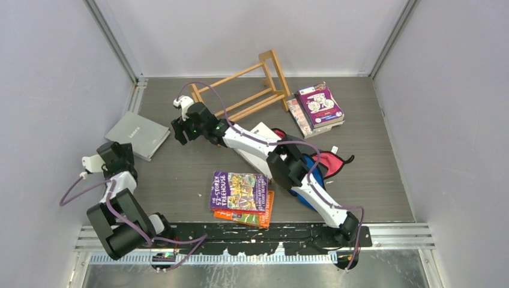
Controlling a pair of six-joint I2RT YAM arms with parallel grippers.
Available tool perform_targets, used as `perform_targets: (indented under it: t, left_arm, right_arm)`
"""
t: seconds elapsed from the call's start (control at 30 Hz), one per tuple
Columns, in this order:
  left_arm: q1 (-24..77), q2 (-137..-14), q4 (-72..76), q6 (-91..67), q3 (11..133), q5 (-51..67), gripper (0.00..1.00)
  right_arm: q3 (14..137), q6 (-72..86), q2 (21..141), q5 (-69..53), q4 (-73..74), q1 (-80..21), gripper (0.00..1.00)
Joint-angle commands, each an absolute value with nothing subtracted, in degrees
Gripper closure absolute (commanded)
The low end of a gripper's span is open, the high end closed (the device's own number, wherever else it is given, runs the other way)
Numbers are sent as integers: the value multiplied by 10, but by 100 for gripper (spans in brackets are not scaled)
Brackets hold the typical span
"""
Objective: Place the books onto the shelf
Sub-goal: Pick up the book from the center of the board.
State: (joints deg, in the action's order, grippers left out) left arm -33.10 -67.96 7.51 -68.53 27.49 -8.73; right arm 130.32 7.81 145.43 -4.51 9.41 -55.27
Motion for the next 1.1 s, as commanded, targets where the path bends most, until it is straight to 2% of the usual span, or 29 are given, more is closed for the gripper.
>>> perform_targets:
  t: [0.0,0.8,1.07]
  left_arm:
    - [-336,-714,166,-674,285,-57,37]
    - [-329,-777,174,-665,308,30,40]
    - [-325,-797,214,-671,294,42,56]
  right_arm:
    - [1288,105,1418,-66,37,-549,26]
    - [1234,124,1395,-80,4,-538,26]
    - [1225,125,1394,-78,-15,-537,26]
